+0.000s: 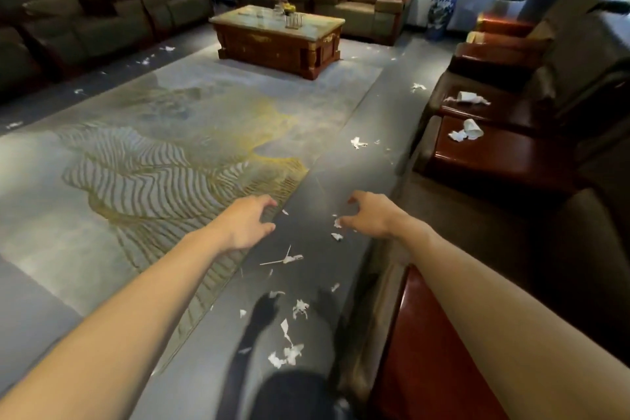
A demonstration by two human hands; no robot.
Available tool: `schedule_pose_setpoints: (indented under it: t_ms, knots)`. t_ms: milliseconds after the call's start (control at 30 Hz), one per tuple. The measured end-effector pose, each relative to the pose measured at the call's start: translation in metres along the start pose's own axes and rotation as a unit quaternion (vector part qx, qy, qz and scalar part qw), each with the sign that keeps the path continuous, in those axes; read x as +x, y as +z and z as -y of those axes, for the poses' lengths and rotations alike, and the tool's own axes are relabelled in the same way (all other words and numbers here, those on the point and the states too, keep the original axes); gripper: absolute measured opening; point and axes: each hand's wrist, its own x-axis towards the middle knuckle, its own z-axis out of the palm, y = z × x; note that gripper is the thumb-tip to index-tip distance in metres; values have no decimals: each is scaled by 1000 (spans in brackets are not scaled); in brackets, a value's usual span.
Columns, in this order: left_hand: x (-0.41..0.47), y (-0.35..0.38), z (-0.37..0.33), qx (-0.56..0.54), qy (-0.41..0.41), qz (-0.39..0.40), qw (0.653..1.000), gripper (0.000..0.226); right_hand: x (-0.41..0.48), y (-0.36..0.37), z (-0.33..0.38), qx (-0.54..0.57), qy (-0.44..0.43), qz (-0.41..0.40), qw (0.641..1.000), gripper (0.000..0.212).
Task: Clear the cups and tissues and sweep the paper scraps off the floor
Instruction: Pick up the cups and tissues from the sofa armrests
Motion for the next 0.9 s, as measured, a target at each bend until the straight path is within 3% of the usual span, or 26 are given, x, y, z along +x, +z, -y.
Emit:
schedule_pose_setpoints:
  t_ms: [400, 633, 900]
  knots:
    - [277, -83, 56, -64, 116, 19, 991, 56, 216, -57, 19, 139, 123, -87, 979, 57]
    - [438, -78, 5, -96, 196, 102, 971, 62, 312, -98, -48, 202, 227, -124, 945, 62]
    - [670, -70, -103, -112, 235, 147, 954, 60, 474, -202, -167, 238, 253, -160, 924, 55]
